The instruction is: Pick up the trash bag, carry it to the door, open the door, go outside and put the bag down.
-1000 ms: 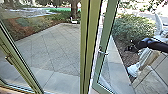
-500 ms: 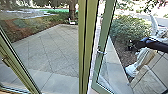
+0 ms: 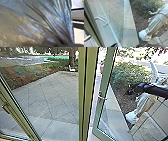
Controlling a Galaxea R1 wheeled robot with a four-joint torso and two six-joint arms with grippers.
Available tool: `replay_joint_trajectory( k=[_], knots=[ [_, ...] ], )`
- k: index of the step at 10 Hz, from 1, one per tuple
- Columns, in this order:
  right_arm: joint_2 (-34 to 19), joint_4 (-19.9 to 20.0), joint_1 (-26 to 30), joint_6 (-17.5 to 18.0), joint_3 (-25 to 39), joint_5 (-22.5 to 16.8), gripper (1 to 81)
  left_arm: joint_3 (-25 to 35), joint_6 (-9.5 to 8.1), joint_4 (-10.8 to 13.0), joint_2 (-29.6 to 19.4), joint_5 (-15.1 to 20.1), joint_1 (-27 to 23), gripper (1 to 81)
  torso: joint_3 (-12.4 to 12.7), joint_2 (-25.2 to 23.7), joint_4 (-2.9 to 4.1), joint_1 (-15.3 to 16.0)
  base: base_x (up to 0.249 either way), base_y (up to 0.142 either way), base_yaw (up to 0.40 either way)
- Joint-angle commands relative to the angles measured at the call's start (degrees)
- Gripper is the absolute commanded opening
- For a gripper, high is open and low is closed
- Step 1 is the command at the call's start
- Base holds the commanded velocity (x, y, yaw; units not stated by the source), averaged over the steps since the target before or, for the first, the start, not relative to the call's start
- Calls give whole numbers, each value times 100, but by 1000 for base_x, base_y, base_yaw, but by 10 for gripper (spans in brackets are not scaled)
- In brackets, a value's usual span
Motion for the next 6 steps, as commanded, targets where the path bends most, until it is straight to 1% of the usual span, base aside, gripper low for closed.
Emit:
replay_joint_trajectory(
  k=[1,2,3,6],
  knots=[
    [-188,-1125,1303,-137,-287,233,811,67,3,-85,19,485,-85,10,0,0,0,0,0,0,0],
    [-188,-1248,1338,-129,-295,241,811,67,3,-85,27,494,-85,10,0,0,0,0,0,0,0],
    [-215,-1500,1399,-94,-313,293,811,50,3,-120,27,494,-85,10,0,0,0,0,0,0,0],
    [-294,-2013,1452,-67,-348,303,811,50,3,-146,36,494,-85,10,0,0,0,0,0,0,0]
  ],
)
